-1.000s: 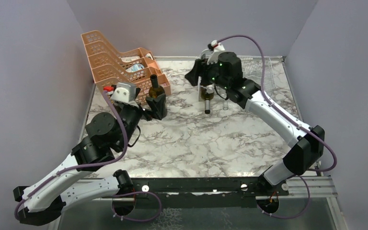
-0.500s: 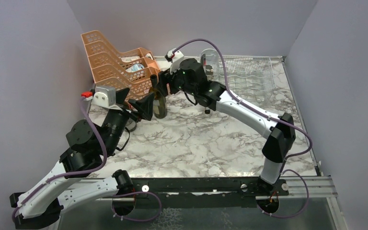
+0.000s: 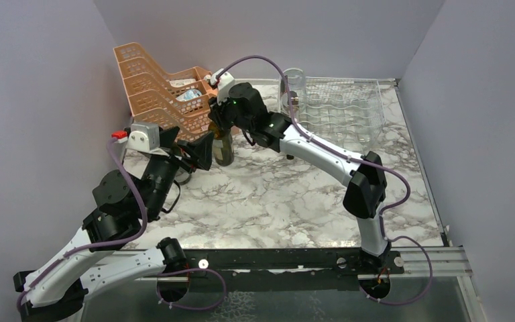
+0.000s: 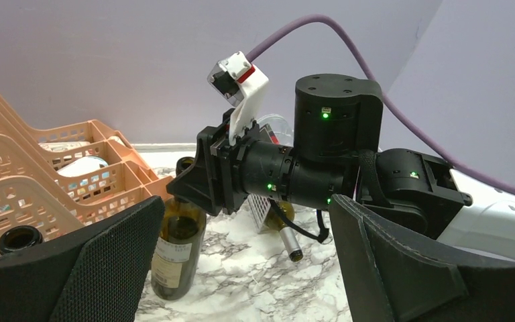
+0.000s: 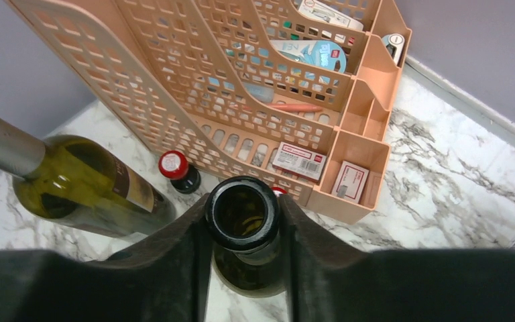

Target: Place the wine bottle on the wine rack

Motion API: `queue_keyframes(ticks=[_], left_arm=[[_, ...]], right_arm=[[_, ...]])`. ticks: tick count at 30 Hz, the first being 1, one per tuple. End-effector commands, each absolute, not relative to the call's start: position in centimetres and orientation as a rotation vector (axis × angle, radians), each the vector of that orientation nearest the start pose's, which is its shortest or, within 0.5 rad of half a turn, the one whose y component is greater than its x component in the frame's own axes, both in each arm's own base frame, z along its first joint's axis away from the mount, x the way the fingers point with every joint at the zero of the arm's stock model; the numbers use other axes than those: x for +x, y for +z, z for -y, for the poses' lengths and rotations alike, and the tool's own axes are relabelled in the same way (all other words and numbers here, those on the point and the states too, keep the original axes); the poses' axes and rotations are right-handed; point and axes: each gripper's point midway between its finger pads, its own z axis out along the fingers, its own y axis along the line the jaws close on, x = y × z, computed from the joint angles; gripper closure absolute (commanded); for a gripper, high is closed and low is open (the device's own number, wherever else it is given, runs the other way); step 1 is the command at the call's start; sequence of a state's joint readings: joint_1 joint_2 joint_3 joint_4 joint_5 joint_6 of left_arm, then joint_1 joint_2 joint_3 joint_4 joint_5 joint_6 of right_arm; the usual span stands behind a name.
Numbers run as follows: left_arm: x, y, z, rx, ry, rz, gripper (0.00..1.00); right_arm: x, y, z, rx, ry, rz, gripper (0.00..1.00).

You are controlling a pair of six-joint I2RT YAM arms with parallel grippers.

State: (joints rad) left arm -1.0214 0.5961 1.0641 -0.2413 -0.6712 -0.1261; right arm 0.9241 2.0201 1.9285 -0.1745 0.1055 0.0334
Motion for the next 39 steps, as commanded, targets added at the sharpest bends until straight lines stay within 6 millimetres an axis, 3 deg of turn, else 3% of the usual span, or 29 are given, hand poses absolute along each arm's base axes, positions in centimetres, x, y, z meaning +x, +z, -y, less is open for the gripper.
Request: queue_keyframes(ticks=[1, 7, 12, 19, 27, 33, 39], left_arm=[[20.0, 42.8, 11.9, 0.024, -0.488, -1.426, 0.01], [20.2, 42.2, 12.0, 0.026, -0.470, -1.439, 0.01], [20.6, 40.8, 12.4, 0.040, -0.440, -1.466, 0.01], [21.3, 37.2, 15.0, 0.134, -0.430, -1.505, 0.01], [22.3, 30.5, 21.0, 0.289, -0.511, -1.548, 0.01], [22.3, 26.8, 24.7, 0.404, -0.604, -1.465, 0.01], [22.5, 23.6, 27.8, 0.524, -0.630, -1.478, 0.01]], right_arm=[[38.5, 30.0, -48.3, -0.719, 0.554, -1.660, 0.77], [38.1, 32.5, -46.7, -0.661, 0.541, -1.608, 0.99], [36.7, 36.8, -43.7, -0.573, 0.555, -1.545, 0.99], [34.3, 39.8, -38.3, -0.467, 0.529, -1.559, 0.99], [31.2, 40.1, -32.8, -0.362, 0.524, -1.665, 0.99], [28.3, 40.3, -30.7, -0.366, 0.590, -1.701, 0.99], [25.8, 39.8, -29.8, -0.402, 0.673, -1.738, 0.99]])
